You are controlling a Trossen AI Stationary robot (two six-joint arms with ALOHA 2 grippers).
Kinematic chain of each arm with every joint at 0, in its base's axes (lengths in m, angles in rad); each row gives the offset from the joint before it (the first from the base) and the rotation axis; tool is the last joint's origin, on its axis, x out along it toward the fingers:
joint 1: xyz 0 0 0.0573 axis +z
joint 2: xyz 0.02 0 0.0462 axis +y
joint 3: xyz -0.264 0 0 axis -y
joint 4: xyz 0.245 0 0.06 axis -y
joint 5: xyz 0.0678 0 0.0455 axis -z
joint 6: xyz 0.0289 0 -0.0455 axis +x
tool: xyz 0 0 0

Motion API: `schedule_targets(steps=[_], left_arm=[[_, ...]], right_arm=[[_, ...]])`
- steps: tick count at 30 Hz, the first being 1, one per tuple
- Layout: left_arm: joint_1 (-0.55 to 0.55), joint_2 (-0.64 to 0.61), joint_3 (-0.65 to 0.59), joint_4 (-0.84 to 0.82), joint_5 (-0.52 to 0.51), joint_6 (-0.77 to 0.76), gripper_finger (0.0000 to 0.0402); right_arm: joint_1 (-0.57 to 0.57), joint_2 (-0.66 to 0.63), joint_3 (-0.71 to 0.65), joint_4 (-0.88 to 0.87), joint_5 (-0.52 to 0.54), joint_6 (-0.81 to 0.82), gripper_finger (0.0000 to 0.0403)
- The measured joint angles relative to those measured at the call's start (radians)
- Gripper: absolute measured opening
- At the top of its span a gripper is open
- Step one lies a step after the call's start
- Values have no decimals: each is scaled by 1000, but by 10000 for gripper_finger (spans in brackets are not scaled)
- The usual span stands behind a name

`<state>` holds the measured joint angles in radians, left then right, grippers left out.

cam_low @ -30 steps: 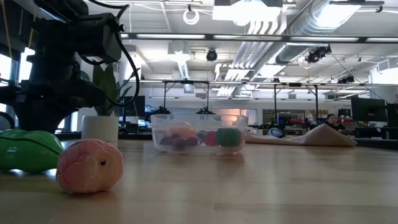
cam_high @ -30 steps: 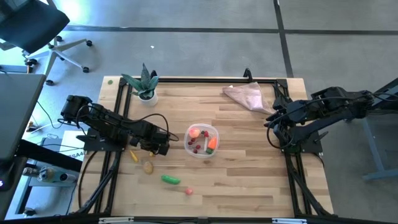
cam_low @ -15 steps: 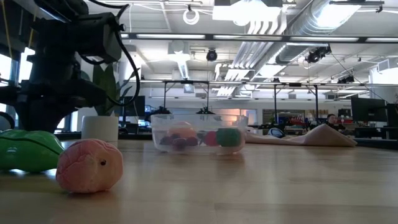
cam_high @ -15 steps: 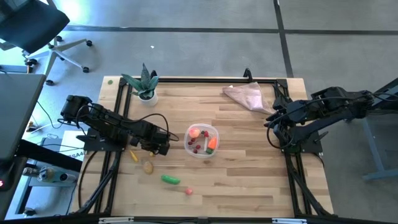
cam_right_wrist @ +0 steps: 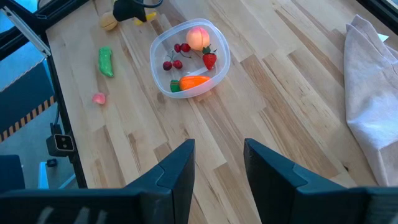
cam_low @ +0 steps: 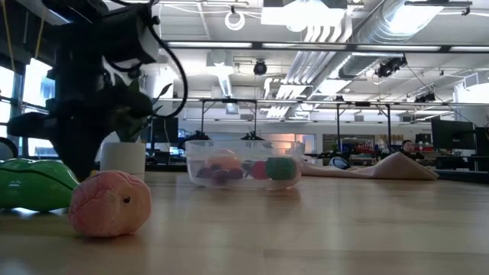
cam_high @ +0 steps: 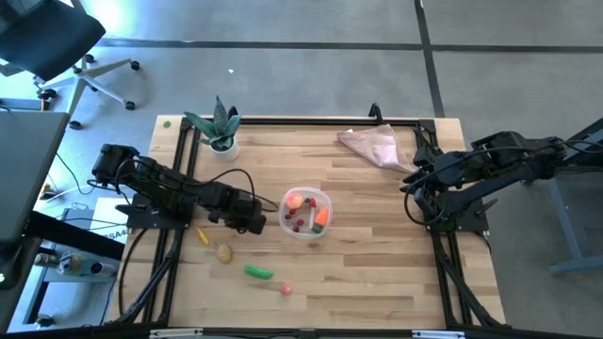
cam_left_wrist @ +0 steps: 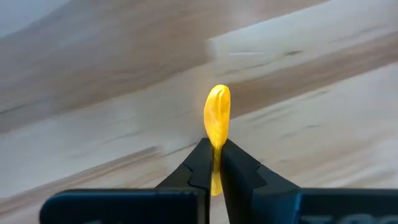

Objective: Pick and placing Produce into tupperware
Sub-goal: Put the yellow zucchini into the transparent bin

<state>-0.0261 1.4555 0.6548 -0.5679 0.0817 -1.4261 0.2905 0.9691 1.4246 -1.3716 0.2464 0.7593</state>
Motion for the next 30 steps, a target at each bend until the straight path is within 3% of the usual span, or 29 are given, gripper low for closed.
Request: schedule_targets(steps=[8,17,25,30], left_arm=[[25,-1,118,52,-81,63,24],[117,3,449,56,-180,363,25],[178,152,704,27,-90,633,26],[179,315,855,-175,-52,740,26]], right_arm=[[0,0,0,0,0,0,130],[0,0,0,0,0,0,130],[0,0,0,0,0,0,130],[0,0,0,0,0,0,130]])
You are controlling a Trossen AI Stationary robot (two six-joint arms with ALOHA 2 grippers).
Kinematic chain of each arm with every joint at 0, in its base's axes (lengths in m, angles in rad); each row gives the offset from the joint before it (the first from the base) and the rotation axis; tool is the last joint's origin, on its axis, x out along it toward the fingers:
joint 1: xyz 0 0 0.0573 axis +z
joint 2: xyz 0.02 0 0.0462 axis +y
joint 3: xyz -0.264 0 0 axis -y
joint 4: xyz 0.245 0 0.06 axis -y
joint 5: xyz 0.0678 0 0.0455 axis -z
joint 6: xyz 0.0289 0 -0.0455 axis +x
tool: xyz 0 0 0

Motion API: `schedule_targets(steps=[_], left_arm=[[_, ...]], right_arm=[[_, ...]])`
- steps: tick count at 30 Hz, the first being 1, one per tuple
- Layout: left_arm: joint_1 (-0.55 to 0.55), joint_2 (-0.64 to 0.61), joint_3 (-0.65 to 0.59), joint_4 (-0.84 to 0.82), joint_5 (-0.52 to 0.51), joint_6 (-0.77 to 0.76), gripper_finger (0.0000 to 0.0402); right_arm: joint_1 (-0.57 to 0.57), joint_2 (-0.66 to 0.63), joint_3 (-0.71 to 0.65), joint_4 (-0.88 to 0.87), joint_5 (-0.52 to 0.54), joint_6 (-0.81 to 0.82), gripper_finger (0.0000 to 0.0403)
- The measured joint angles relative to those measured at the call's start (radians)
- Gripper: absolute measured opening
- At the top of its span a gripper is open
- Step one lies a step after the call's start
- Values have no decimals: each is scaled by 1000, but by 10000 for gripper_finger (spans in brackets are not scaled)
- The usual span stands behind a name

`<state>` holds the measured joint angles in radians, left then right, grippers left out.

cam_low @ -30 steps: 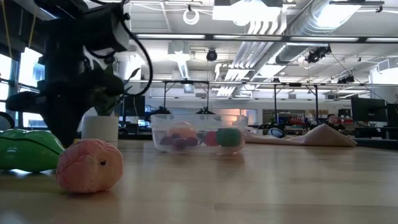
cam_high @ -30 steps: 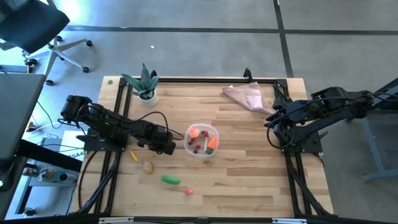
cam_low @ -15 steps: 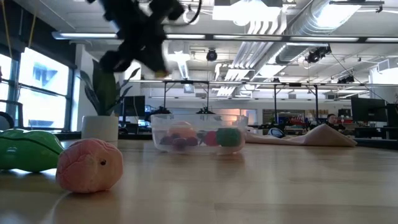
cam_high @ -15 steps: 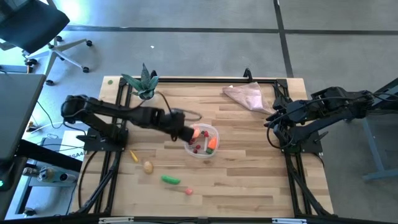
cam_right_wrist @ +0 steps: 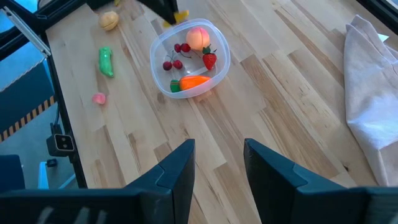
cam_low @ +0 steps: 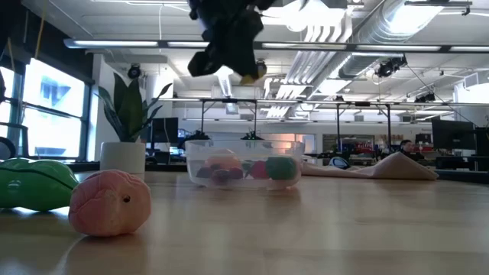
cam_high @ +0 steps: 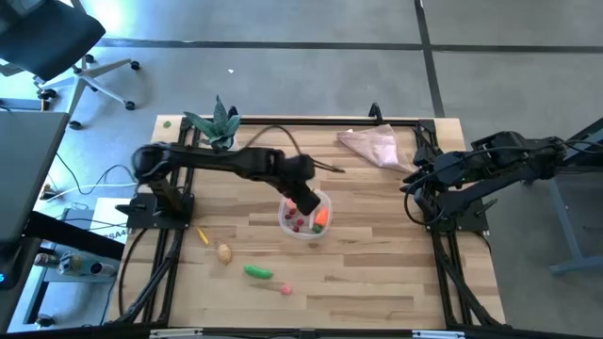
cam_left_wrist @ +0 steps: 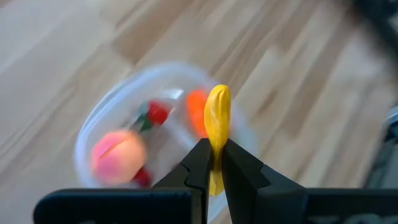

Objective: Pick and placing Produce into tupperware
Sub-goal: Put the yellow zucchini into the transparent bin

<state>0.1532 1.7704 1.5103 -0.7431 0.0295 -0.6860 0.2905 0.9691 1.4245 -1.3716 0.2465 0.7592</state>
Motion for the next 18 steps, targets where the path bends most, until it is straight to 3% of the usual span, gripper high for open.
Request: schedule_targets(steps=[5,9,18], left_arm=[[-3,156,126,-201,11,85,26],[-3,259,198,-266,36,132,26],[-3,375,232,-290,82,161,26]], right_arm=[[0,0,0,0,0,0,130],[0,0,0,0,0,0,130],[0,0,0,0,0,0,130]])
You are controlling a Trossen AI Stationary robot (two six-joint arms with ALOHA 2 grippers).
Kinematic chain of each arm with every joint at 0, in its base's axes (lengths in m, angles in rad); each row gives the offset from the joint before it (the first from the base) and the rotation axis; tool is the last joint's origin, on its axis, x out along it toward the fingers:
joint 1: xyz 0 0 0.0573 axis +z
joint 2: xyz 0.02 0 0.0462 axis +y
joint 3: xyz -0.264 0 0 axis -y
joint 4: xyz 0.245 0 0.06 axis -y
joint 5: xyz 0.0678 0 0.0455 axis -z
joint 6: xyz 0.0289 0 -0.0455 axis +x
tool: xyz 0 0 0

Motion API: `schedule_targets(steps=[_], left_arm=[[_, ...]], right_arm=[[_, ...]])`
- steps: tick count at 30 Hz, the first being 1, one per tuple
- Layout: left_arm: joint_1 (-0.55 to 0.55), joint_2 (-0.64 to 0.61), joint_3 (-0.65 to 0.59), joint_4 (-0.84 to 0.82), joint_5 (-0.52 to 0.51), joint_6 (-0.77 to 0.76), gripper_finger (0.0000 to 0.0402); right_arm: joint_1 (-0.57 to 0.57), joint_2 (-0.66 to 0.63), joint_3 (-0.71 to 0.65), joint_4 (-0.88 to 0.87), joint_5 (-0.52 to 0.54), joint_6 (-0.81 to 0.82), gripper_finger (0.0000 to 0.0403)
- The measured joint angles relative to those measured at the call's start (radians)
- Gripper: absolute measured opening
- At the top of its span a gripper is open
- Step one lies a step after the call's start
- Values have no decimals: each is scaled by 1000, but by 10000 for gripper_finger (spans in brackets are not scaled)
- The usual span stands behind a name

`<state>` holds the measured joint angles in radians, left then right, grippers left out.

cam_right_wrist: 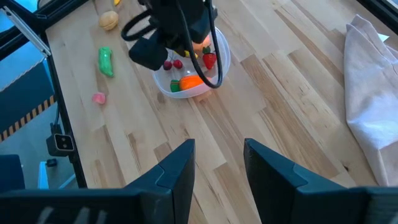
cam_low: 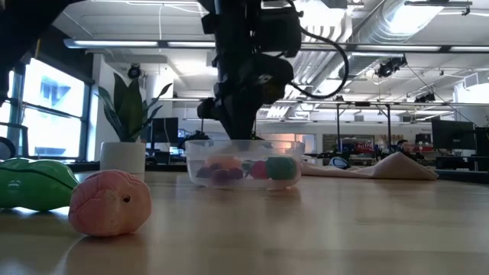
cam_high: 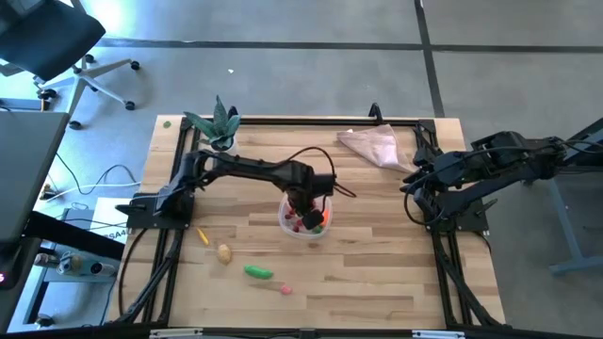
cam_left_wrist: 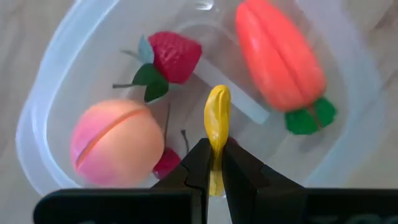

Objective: Pick and placing Produce into tupperware
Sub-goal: Put the yellow zucchini into the transparent bin

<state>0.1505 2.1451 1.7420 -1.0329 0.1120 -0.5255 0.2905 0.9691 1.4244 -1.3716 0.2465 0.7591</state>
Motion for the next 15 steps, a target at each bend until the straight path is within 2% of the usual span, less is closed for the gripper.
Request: schedule_targets(steps=[15], left_arm=[[0,35,0,-22,37,26,26]], right_arm=[[0,0,0,0,0,0,130]])
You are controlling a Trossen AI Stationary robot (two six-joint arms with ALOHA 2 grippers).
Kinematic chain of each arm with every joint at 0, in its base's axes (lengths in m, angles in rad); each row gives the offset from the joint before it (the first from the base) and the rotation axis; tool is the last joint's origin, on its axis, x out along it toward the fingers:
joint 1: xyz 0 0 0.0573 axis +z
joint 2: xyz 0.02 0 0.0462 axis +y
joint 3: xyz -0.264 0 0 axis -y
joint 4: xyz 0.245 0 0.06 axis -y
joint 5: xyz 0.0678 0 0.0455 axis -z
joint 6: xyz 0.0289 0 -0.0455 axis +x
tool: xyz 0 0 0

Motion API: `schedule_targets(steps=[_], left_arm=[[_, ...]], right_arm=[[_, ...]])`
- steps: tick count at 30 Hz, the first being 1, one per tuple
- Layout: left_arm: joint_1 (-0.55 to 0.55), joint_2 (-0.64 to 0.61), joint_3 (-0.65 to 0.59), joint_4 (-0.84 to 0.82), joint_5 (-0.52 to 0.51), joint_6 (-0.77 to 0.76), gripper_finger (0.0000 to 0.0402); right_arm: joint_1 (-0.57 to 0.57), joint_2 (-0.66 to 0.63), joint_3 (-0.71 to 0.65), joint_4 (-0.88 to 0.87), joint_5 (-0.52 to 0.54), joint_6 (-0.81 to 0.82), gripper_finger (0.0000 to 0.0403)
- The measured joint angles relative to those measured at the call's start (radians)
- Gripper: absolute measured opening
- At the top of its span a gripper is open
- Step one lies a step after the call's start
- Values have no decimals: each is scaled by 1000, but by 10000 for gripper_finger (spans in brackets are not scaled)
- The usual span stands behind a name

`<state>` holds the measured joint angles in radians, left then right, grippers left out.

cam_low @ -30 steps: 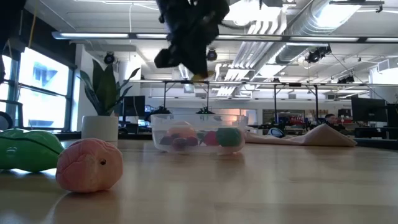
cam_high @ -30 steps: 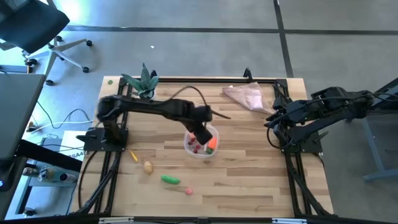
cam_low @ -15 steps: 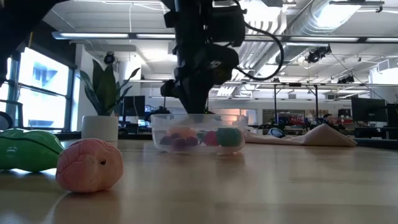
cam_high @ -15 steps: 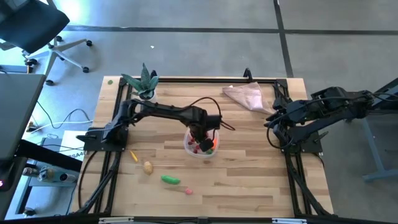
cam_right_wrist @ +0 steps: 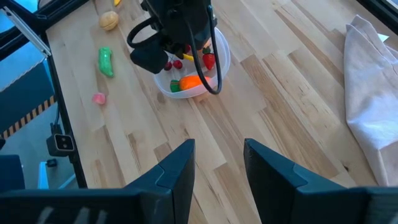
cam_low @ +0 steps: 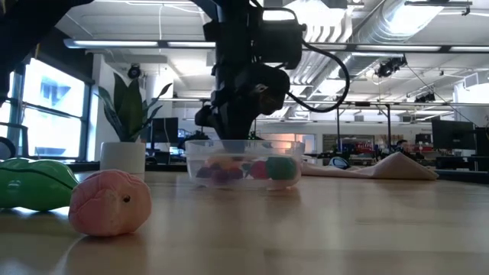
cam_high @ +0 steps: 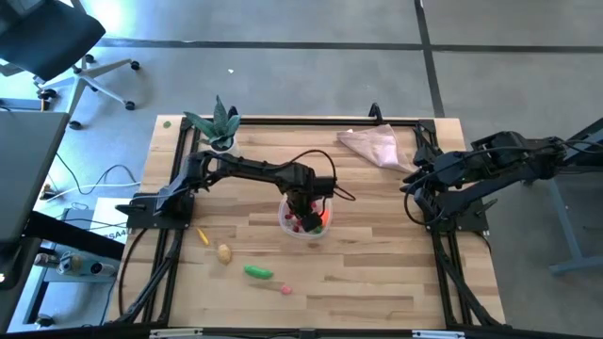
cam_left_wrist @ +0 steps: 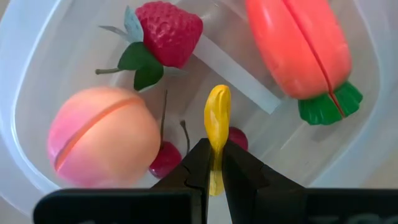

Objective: Pick and placing Produce into tupperware
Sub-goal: Put the yellow zucchini into the transparent bin, then put the green pea into the transparent bin

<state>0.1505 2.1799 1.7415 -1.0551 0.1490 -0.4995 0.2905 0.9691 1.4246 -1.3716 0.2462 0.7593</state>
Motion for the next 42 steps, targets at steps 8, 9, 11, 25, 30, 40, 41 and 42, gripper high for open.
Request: schedule_targets(steps=[8,9,11,25,30,40,41,42], left_arm=[[0,0,0,3,-1,-2,26],[0,0,0,5,-1,-2,26],[0,0,0,6,-2,-2,26],[0,0,-1,5,1,-27,98],[0,0,-1,5,1,-35,129],[0,-2,97,-158,-8,-112,123],[0,-2,119,-184,-9,-118,121],[0,-2,141,-209,-10,-126,119]], right_arm=[[0,0,0,0,0,0,130],[0,0,0,0,0,0,130],[0,0,0,0,0,0,130],[0,0,0,0,0,0,130],[0,0,0,0,0,0,130],[0,0,0,0,0,0,130],[0,0,0,0,0,0,130],[0,0,0,0,0,0,130]])
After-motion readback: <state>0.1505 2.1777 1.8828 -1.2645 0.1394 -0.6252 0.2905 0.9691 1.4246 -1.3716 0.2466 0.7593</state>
